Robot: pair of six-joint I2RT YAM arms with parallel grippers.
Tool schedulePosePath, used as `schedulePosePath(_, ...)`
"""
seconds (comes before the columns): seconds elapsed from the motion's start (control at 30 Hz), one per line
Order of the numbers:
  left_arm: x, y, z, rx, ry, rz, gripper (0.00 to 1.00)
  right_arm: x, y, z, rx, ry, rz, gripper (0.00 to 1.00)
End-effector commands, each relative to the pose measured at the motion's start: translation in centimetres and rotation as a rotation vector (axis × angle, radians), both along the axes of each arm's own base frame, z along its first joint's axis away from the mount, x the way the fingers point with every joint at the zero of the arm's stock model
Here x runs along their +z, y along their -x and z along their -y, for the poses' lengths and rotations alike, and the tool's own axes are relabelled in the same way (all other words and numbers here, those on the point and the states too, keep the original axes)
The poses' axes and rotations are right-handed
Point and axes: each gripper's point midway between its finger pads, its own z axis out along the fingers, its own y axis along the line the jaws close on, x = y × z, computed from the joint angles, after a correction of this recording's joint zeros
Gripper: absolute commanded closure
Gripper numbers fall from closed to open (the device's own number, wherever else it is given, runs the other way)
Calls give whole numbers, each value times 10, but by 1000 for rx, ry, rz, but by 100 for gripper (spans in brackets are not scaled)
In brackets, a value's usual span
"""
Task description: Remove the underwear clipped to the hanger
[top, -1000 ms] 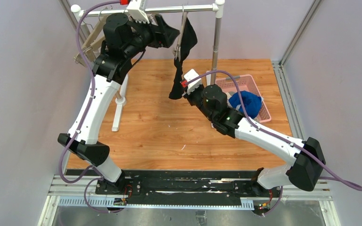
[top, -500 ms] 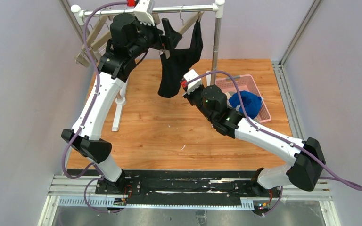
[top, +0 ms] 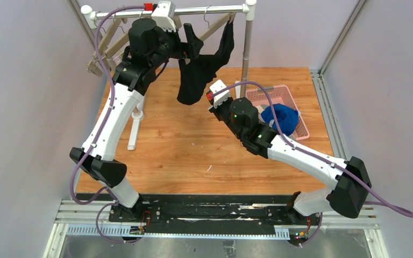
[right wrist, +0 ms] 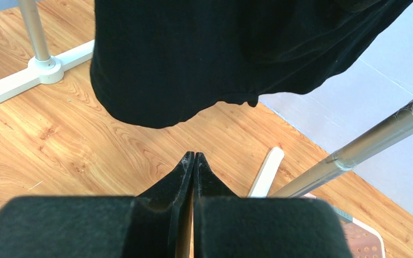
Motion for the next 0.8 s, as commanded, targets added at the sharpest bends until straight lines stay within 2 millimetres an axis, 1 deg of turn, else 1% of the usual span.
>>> schedulePosePath(0.0, 21, 5, -5, 31, 26, 10, 2, 2, 6, 0, -2, 6, 15, 98)
schedulePosePath(0.17, 20, 3, -5, 38, 50, -1, 1, -1, 7, 1, 0, 19, 9, 98)
schedulePosePath(0.23, 18, 2, -3, 32, 51, -28, 4, -1, 8, 2, -3, 20, 11, 98)
schedulePosePath(0.27, 17, 1, -2, 29, 44, -38, 1, -1, 8, 4, -5, 21, 13, 97)
schedulePosePath(0.37, 11, -4, 2, 14, 15, -59, 2, -1, 9, 5, -7, 24, 15, 97)
schedulePosePath(0.47, 11, -4, 7, -13, 8, -53, 1, -3, 10, 6, -6, 30, 13, 96)
schedulePosePath(0.57, 10, -5, 6, -16, -15, -42, 15, -4, 9, 7, -10, 30, 16, 96)
schedulePosePath(0.77, 7, -3, 2, -23, -72, -27, 28, -5, 9, 5, -2, 33, 16, 96)
